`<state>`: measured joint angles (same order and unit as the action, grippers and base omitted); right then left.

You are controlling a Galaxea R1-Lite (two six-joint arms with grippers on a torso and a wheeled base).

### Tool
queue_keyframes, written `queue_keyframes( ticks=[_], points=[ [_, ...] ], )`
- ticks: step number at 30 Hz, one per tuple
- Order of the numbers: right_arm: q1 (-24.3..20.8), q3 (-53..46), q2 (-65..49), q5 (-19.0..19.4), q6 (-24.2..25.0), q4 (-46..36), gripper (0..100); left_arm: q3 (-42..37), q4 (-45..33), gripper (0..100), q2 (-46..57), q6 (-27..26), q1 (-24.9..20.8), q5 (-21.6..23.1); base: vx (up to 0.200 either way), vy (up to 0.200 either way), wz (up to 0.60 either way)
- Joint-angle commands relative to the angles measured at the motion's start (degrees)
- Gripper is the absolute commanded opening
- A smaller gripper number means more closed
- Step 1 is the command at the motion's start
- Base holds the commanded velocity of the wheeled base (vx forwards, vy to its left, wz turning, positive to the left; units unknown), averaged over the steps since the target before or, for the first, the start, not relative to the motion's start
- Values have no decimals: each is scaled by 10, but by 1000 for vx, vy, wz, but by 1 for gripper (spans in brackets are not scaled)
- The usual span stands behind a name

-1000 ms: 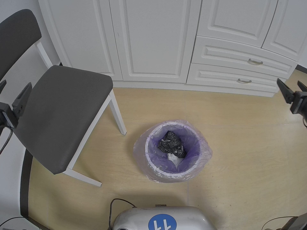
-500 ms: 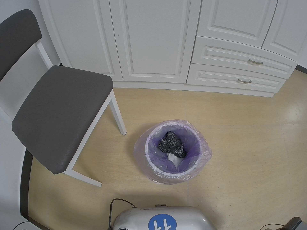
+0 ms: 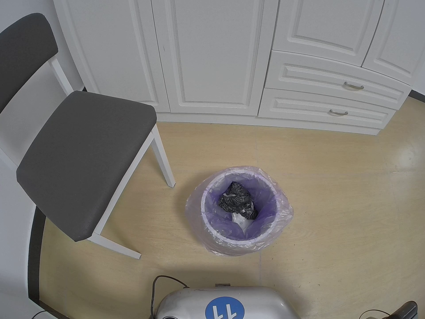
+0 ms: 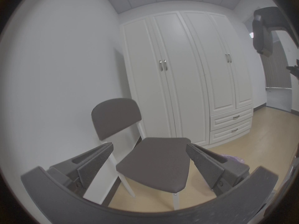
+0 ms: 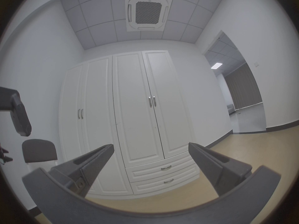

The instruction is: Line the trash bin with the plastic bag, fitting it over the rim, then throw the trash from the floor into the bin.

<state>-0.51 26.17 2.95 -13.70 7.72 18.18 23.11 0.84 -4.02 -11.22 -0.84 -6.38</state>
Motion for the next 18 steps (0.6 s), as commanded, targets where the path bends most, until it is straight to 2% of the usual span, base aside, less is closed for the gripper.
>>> queue_keyframes(
  ticks=[1,4,8,10,12,14,15,16,18],
  points=[
    [5,-38,-30,-7,10,-4,100,-60,9,100,40,35,8,-27,0,0,0],
    [6,-126,-30,24,-4,-4,100,-119,14,100,40,67,8,-22,0,0,0],
    [6,-224,-30,72,-68,4,100,-186,17,100,40,80,8,4,0,0,0],
    [6,-262,-30,76,-88,1,100,-224,27,100,40,78,8,5,0,0,0],
    [6,-262,-30,77,-84,-20,100,-231,29,100,40,81,8,11,0,0,0],
    [6,-262,-30,75,-89,-87,100,-229,28,100,40,89,8,13,0,0,0],
    [6,-262,-30,75,-89,-87,100,-229,28,100,40,89,8,13,0,0,0],
    [7,-261,-30,71,-96,-141,100,-228,25,100,40,90,8,15,0,0,0],
    [7,-260,-30,77,-101,-147,100,-226,15,100,40,88,8,17,0,0,0]
  ],
)
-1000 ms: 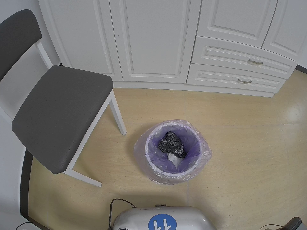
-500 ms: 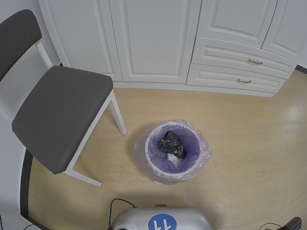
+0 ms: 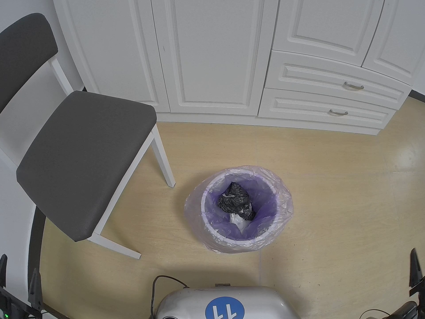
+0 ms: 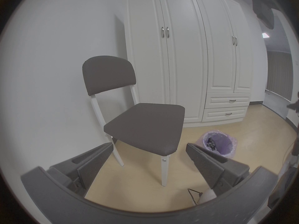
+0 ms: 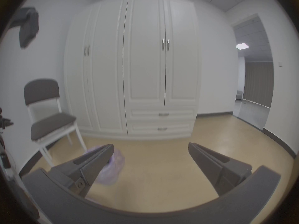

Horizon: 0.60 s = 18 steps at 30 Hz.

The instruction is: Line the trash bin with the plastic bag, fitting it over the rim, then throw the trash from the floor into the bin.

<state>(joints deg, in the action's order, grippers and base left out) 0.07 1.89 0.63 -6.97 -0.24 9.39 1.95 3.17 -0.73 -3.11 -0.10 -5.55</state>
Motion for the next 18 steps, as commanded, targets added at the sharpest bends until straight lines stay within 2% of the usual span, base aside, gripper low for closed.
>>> queue_keyframes(
  ticks=[1,5,6,8,11,14,16,17,18],
  points=[
    [1,-18,-6,10,-22,-56,100,-14,-11,100,7,7,0,10,0,0,0],
    [1,-18,-6,59,-29,-59,100,-17,-37,100,4,21,-2,64,0,0,0],
    [1,-18,-6,59,-29,-59,100,-17,-37,100,4,21,-2,64,0,0,0],
    [1,-18,-6,108,-43,-59,100,-15,-42,100,-1,22,-3,62,0,0,0],
    [1,-18,-6,147,-55,-59,100,-16,-40,100,0,23,-3,62,0,0,0],
    [1,-17,-6,143,-63,-58,100,-16,-40,100,3,24,-2,62,0,0,0],
    [0,-19,-6,119,-60,-56,100,-16,-40,100,5,25,-1,62,0,0,0],
    [0,-19,-6,119,-60,-56,100,-16,-40,100,5,25,-1,62,0,0,0],
    [0,-19,-6,95,-42,-55,100,-17,-39,100,5,25,-1,61,0,0,0]
  ],
)
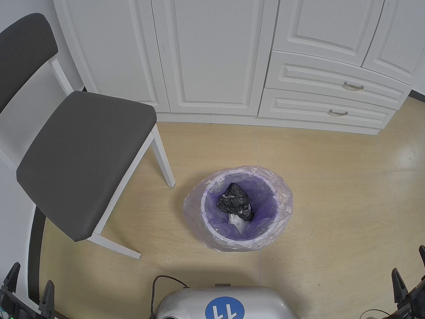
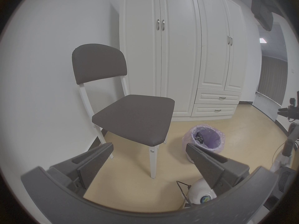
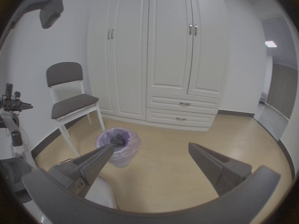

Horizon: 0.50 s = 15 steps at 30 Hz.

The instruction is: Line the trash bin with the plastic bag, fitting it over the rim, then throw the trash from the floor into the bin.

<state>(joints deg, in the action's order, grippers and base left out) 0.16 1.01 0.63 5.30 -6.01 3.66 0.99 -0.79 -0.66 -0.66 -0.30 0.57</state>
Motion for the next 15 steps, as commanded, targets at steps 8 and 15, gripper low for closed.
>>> queue_keyframes(
  ticks=[8,15],
  points=[
    [0,-10,-6,-99,104,1,100,-7,1,100,5,-1,0,0,0,0,0],
    [0,-10,-6,-100,94,-8,100,-8,3,100,5,-1,0,0,0,0,0]
  ],
)
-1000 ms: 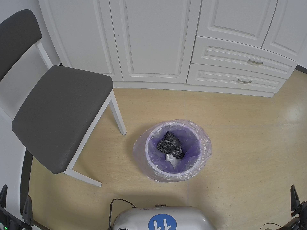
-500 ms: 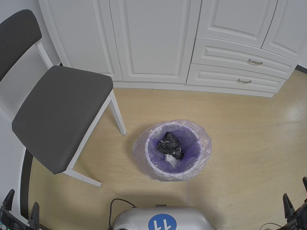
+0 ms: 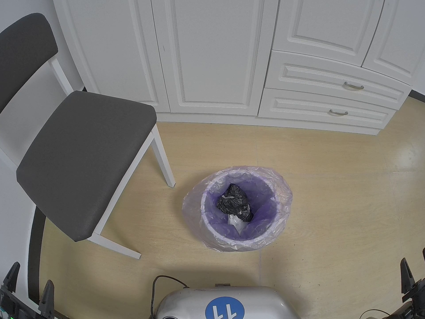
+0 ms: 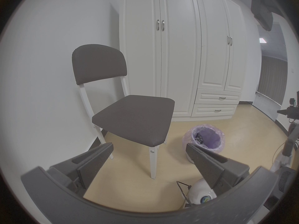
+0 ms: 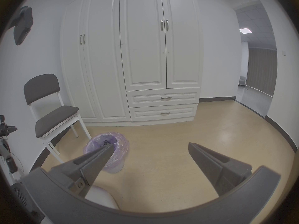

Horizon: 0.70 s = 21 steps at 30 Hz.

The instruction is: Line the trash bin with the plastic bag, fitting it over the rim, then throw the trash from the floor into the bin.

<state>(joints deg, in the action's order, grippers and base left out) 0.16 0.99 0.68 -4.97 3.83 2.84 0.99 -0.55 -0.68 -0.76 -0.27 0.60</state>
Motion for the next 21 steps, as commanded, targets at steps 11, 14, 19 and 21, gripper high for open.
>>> queue_keyframes(
  ticks=[11,14,19,21],
  points=[
    [0,-9,-7,59,-54,-27,100,-8,0,100,6,0,0,0,0,0,0],
    [-2,-9,-7,56,-23,-28,100,-8,1,100,5,3,1,0,0,0,0],
    [-2,-9,-7,52,-25,-28,100,-9,2,100,5,3,1,-1,0,0,0],
    [-2,-9,-7,52,-25,-28,100,-9,2,100,5,2,1,-2,0,0,0]
  ],
)
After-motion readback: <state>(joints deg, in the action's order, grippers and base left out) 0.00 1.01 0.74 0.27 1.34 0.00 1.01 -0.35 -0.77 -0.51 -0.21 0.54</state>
